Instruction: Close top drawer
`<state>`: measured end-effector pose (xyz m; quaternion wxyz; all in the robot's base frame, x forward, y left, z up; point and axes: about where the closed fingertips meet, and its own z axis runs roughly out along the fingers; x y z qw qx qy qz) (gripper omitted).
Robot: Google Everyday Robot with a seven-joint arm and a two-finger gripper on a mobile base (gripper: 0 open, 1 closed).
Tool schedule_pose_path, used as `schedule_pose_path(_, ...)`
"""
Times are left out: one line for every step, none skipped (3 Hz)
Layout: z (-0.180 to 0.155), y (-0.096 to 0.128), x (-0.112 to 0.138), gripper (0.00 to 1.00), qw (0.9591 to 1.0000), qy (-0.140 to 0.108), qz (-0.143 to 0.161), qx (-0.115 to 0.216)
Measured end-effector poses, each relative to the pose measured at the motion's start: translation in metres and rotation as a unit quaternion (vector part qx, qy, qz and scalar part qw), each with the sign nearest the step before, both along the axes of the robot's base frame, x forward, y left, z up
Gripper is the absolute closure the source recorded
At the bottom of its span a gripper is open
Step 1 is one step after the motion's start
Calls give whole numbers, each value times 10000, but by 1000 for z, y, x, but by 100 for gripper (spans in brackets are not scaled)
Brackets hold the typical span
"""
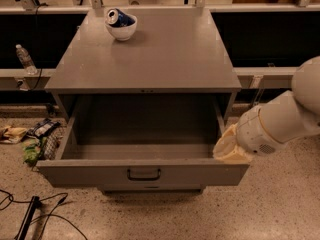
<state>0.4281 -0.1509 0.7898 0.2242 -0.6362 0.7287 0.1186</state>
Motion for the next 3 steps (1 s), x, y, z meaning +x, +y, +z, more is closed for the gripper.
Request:
schedule_pose_path(-35,9,-12,100,9999,101,98,77)
schedule_pose_path(-60,14,-23,100,9998,106,-23,149)
schedule_pose_path(-92,26,-25,100,9993,-173,-313,142)
